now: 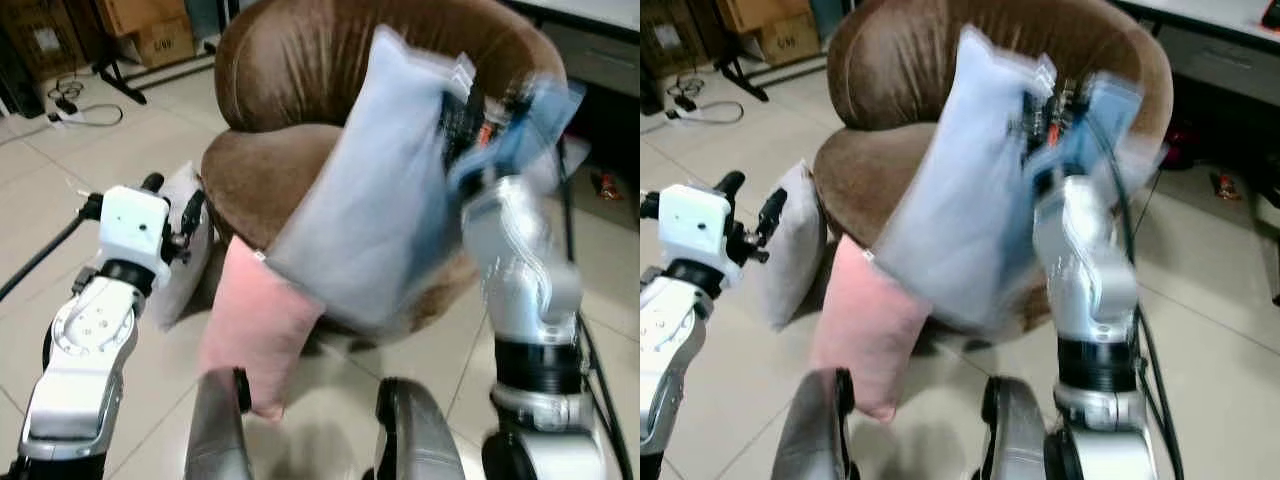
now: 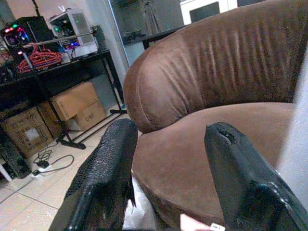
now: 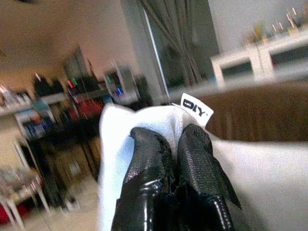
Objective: Move the pillow to the sofa from floor
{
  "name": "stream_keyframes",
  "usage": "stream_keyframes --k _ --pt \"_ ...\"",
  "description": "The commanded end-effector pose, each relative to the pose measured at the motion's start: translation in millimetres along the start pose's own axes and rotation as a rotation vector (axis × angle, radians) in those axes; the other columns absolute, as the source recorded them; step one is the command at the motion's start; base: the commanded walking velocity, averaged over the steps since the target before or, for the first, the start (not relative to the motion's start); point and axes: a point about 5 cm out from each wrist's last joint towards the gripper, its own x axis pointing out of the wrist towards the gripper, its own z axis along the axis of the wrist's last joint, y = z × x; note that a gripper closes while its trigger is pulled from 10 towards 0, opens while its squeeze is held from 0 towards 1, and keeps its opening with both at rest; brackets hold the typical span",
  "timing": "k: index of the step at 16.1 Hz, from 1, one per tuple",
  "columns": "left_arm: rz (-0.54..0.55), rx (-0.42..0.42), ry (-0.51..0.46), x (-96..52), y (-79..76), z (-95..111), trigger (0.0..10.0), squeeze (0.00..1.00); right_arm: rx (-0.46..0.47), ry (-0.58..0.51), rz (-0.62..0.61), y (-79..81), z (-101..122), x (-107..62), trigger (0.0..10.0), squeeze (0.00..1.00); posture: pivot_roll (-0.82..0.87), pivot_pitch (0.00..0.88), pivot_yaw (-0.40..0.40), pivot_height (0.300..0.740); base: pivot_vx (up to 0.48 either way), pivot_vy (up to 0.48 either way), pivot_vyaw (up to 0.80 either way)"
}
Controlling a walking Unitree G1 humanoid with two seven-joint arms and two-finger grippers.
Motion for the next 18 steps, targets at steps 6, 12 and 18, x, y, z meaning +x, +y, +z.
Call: stream_keyframes --k 6,12,18 --pt "-0.060 0.024 0.025 0.7 -7.0 -6.6 10.0 0.00 -0.011 0.058 -0.015 -6.7 -12.1 6.6 10.0 0.00 0.08 0.000 -0.085 0.671 0.000 0.000 0.00" --pt "-0.020 -0.036 0.108 -7.9 -12.5 -28.8 10.0 0.00 -0.102 0.451 -0.091 -31.0 -117.5 -40.4 10.0 0.00 0.06 0.000 -0.078 0.731 0.000 0.000 0.00" --pt "0.065 -0.052 0.128 -19.7 -17.3 -41.0 10.0 0.00 -0.124 0.442 -0.107 -43.5 -114.5 -56.6 10.0 0.00 0.05 0.000 -0.086 0.740 0.000 0.000 0.00"
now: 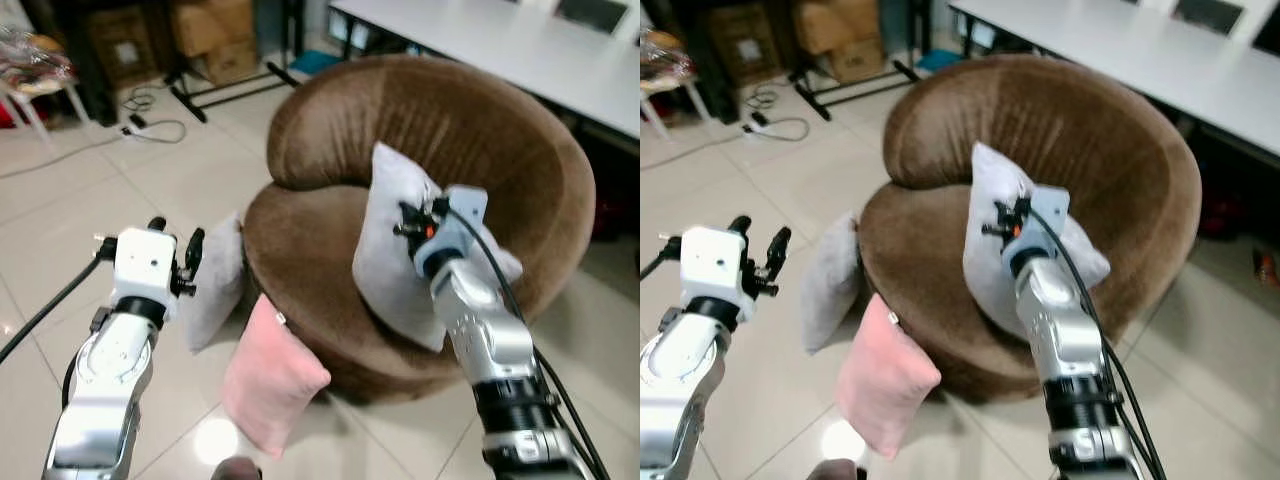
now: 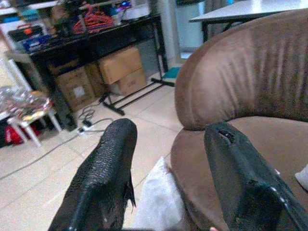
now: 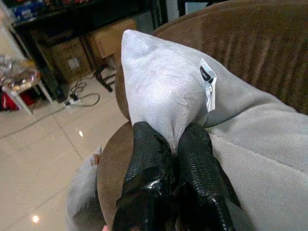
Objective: Move the pillow to the sofa from floor
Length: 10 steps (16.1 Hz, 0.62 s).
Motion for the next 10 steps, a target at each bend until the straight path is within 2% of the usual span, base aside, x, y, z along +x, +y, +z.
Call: stream_keyframes --k 1,5,8,10 --pt "0.004 0.012 -0.009 -2.3 -1.5 1.2 10.0 0.00 -0.017 -0.044 0.022 1.0 8.4 -2.9 10.0 0.00 0.05 0.000 -0.087 0.740 0.000 0.000 0.00" --pt "0.039 0.020 -0.040 -4.0 -1.6 3.8 10.0 0.00 -0.016 -0.104 0.075 5.7 14.2 -14.3 10.0 0.00 0.06 0.000 -0.092 0.740 0.000 0.000 0.00" --pt "0.049 0.013 -0.050 -3.0 -2.0 6.2 10.0 0.00 -0.005 -0.112 0.039 -0.2 12.3 -19.7 10.0 0.00 0.06 0.000 -0.084 0.740 0.000 -0.368 0.00" --pt "0.043 0.015 -0.055 -1.8 -2.3 6.7 10.0 0.00 0.001 -0.112 0.040 2.3 11.3 -20.8 10.0 0.00 0.06 0.000 -0.070 0.740 0.000 -0.377 0.00"
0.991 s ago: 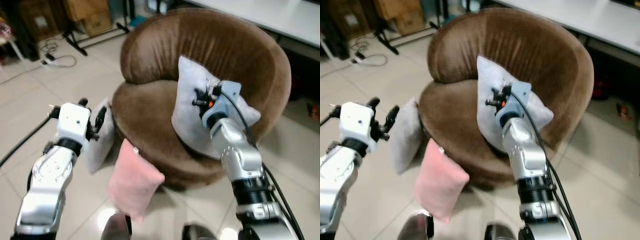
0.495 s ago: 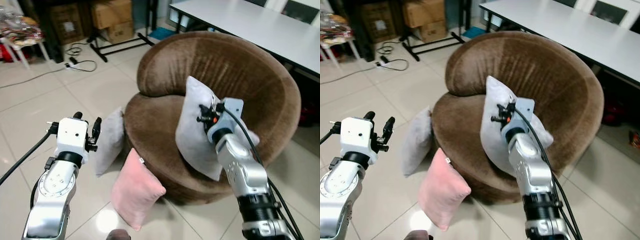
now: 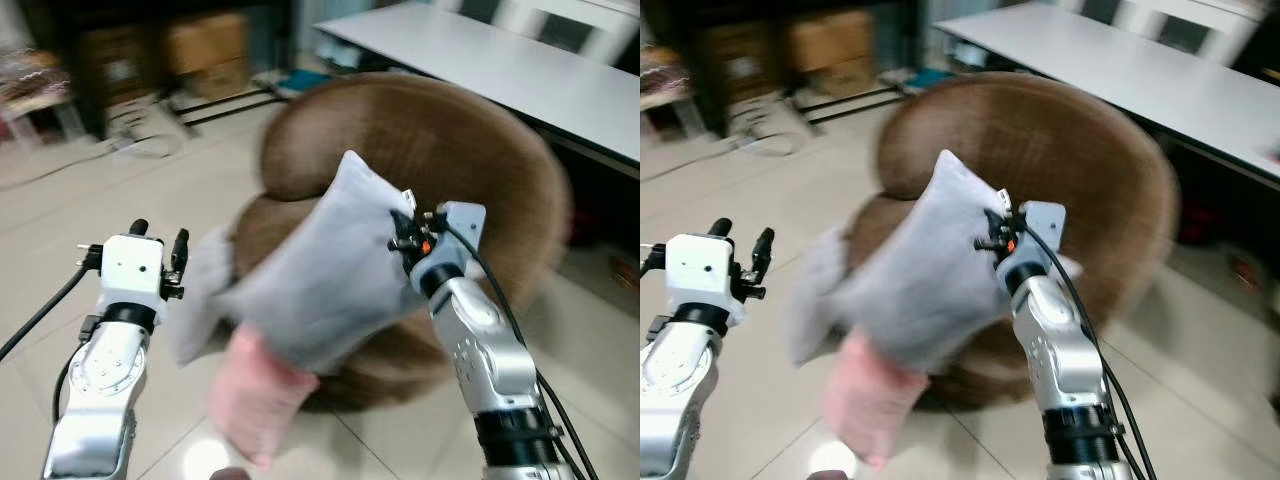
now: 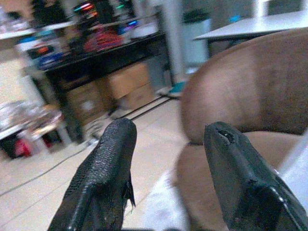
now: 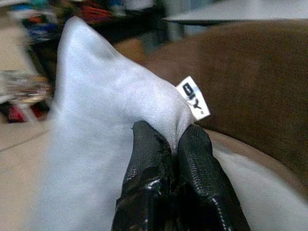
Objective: Move the pillow to the sofa from floor
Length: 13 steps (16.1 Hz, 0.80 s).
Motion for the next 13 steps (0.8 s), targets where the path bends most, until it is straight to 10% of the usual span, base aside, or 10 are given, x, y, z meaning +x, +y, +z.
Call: stream_keyframes --k 1,13 --pt "-0.008 0.003 -0.022 -0.1 -2.2 4.5 10.0 0.00 -0.008 -0.090 0.003 1.3 20.5 0.7 10.0 0.00 0.06 0.000 -0.068 0.740 0.000 -0.375 0.00" --pt "-0.023 -0.067 -0.035 -5.3 1.3 6.1 10.0 0.00 -0.024 -0.082 0.015 8.0 23.0 5.3 10.0 0.00 0.07 0.000 -0.091 0.740 0.126 -0.083 0.16"
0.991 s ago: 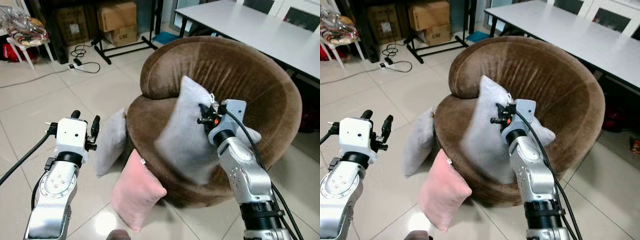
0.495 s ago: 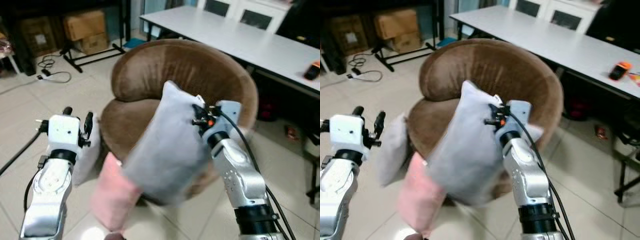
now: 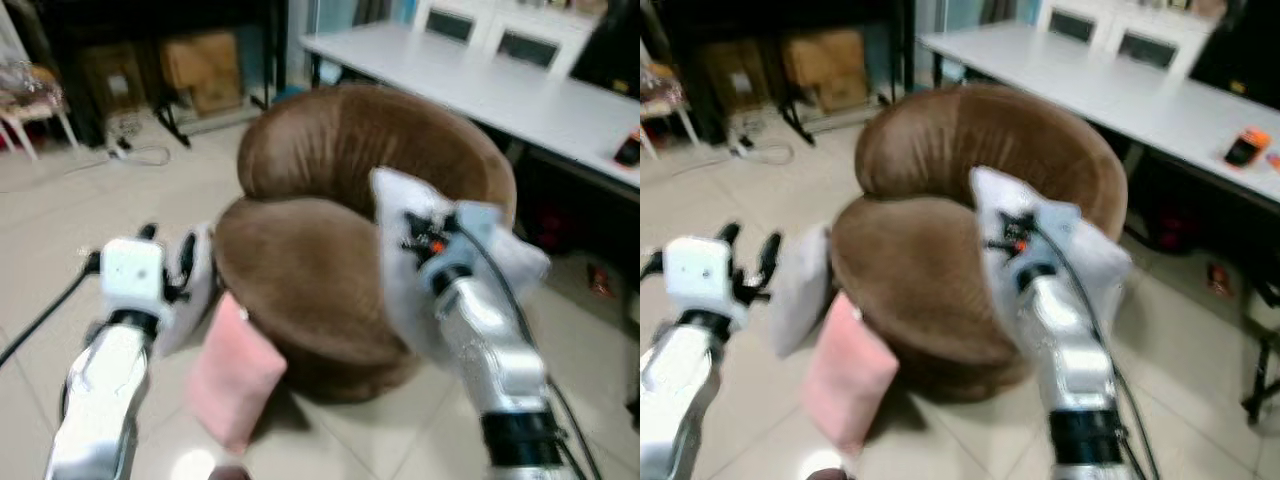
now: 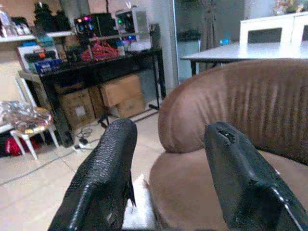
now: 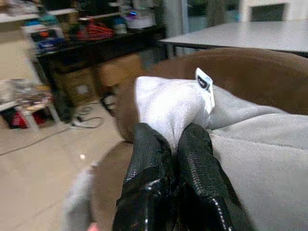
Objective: Move the pillow to the sofa from floor
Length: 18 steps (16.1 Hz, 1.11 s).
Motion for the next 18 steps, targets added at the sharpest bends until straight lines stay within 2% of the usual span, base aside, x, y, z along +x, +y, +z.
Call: stream_keyframes --k 1,8,18 --pt "-0.016 -0.003 -0.036 2.8 -3.2 8.3 10.0 0.00 -0.015 -0.053 -0.008 -1.8 13.6 2.6 10.0 0.00 0.07 0.000 -0.091 0.740 0.390 0.000 0.00" --pt "-0.025 0.001 -0.032 2.1 -1.9 7.1 10.0 0.00 -0.037 -0.055 -0.017 -2.7 14.2 5.7 10.0 0.00 0.08 0.000 -0.097 0.740 0.392 0.000 0.00" --pt "-0.040 0.003 -0.017 0.3 -5.5 1.6 10.0 0.00 -0.115 -0.061 -0.018 -10.2 14.8 7.7 10.0 0.00 0.08 0.000 -0.110 0.740 0.389 0.000 0.00"
